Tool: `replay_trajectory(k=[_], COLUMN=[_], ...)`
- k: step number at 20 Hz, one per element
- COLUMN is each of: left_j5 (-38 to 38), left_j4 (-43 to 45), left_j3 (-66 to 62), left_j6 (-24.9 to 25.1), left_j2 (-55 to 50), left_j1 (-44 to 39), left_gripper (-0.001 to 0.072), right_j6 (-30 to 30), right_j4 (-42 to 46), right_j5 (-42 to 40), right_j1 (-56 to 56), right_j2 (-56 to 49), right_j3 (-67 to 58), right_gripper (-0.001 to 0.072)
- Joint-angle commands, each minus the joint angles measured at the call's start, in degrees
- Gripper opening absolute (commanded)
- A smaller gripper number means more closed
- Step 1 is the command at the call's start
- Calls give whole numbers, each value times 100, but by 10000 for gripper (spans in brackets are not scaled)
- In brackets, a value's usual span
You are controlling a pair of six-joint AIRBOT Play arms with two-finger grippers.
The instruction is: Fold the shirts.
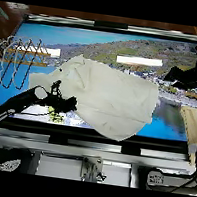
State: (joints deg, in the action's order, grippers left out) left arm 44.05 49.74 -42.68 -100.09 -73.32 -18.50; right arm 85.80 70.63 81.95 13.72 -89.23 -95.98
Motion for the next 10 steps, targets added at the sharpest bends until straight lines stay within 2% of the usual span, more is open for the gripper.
replay_trajectory(k=[1,5,8,9,10], left_j5=[667,1622,2184,2258,2267], left_j4=[826,2059,2601,2706,2747], left_j3=[-7,-9,-9,-9,-9], left_j6=[-33,-105,240,341,363], left_j2=[511,1346,1668,1746,1812], left_j1=[599,1847,2643,2905,3178], left_gripper=[48,48,48,48,48], right_j6=[-46,-105,-254,-321,-424], right_j4=[0,-173,-151,-153,-153], right_j5=[-7,-11,-20,-66,-175], right_j1=[4,-33,-358,-525,-706], right_j2=[0,-87,-328,-433,-553], right_j3=[-7,-7,-7,-7,-7], right_gripper=[615,615,620,669,670])
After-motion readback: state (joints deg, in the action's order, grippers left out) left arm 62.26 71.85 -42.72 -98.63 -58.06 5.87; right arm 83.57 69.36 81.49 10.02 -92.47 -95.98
